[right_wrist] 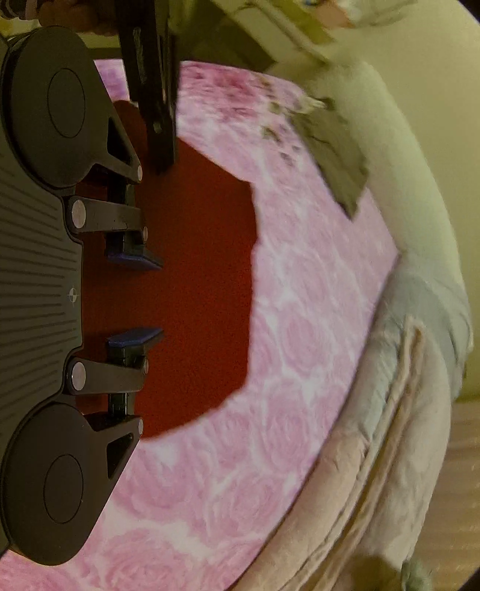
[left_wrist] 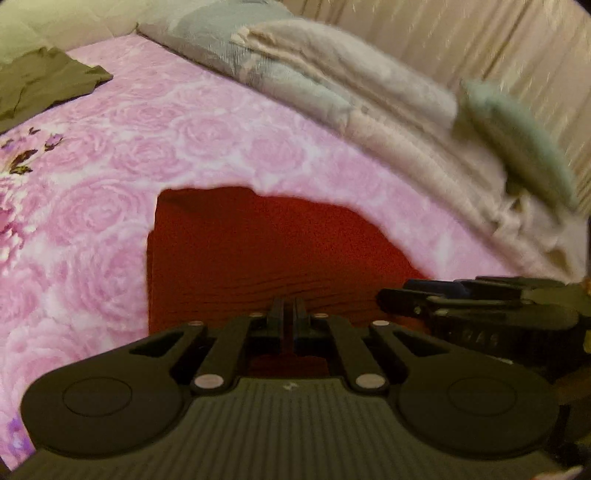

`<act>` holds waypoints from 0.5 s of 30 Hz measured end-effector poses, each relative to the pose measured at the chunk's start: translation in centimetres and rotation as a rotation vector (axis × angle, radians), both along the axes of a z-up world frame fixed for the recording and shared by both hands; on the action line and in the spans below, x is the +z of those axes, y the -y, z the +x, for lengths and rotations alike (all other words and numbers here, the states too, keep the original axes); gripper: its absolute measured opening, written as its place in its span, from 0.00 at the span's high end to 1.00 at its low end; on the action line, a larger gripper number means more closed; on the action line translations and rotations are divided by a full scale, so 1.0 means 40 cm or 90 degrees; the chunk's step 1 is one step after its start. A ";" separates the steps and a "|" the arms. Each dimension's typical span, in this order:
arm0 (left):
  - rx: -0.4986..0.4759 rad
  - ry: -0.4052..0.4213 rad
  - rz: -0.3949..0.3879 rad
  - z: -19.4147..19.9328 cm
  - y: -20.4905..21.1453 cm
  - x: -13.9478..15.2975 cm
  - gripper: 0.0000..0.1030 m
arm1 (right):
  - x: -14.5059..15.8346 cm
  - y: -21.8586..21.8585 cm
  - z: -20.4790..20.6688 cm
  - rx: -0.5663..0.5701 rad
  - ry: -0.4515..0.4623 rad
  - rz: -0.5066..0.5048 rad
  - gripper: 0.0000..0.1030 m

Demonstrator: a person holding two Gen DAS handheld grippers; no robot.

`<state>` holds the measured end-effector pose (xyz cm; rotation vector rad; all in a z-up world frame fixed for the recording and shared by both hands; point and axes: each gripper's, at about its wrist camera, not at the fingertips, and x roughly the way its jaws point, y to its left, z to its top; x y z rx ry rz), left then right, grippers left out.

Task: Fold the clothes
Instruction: 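Press the folded sweater flat and open both grippers, lifting away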

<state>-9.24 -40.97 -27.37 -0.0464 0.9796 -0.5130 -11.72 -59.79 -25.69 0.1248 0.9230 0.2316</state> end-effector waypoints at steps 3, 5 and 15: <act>-0.002 -0.018 0.026 0.002 0.014 -0.061 0.98 | -0.079 -0.020 -0.007 0.005 -0.038 -0.019 0.63; -0.006 -0.013 0.034 0.002 0.021 -0.068 0.98 | -0.105 -0.023 -0.010 0.002 -0.039 -0.023 0.63; 0.033 -0.007 -0.042 -0.009 -0.037 0.017 1.00 | -0.065 0.027 -0.002 -0.067 -0.049 0.053 0.63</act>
